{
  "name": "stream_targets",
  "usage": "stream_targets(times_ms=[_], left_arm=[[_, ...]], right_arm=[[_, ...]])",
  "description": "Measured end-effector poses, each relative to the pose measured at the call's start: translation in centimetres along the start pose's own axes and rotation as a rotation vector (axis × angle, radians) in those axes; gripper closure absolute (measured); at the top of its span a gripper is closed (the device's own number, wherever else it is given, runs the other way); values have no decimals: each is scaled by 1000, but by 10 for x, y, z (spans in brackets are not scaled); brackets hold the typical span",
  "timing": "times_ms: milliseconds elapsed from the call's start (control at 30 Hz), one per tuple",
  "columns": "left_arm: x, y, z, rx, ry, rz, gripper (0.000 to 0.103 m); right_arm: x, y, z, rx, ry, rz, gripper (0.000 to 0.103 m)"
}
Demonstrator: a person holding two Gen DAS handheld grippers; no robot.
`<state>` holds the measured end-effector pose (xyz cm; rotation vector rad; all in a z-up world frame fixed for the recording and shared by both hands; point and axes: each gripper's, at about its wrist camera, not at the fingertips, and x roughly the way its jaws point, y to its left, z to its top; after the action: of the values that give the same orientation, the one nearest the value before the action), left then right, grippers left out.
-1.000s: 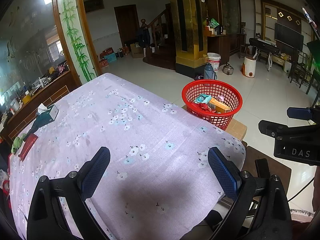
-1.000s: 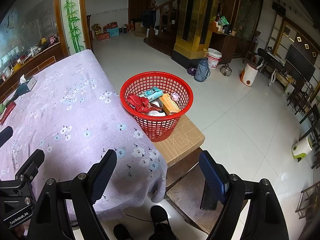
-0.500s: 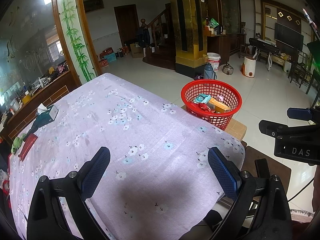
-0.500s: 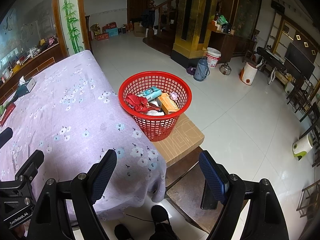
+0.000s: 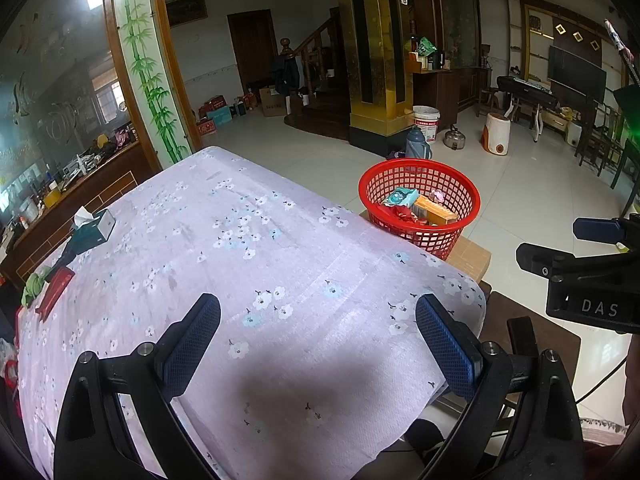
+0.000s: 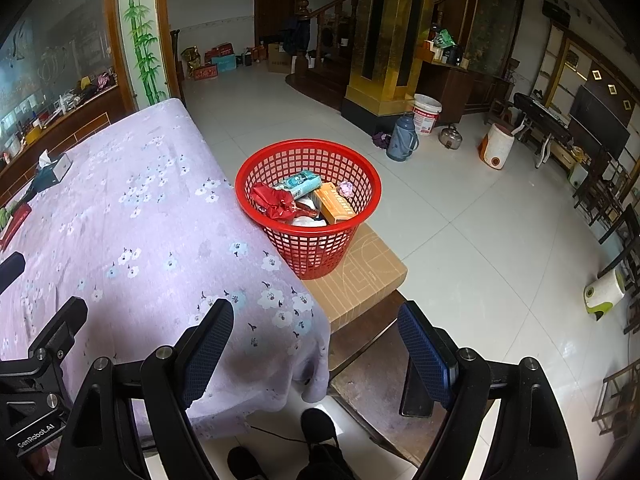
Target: Collect trash
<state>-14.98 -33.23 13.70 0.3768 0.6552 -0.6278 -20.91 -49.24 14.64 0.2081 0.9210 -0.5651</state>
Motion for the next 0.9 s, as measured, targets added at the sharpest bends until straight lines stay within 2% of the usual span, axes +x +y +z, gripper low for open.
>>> stream_targets(times_ms=[633,900], left_arm=[[-2,-9,-1,-3,2,-8,6],[-3,-2,-10,-56,37,-3,6]], right_arm=[[1,-1,-1,-3,6,1,16],[14,9,3,-32,35,31,16]])
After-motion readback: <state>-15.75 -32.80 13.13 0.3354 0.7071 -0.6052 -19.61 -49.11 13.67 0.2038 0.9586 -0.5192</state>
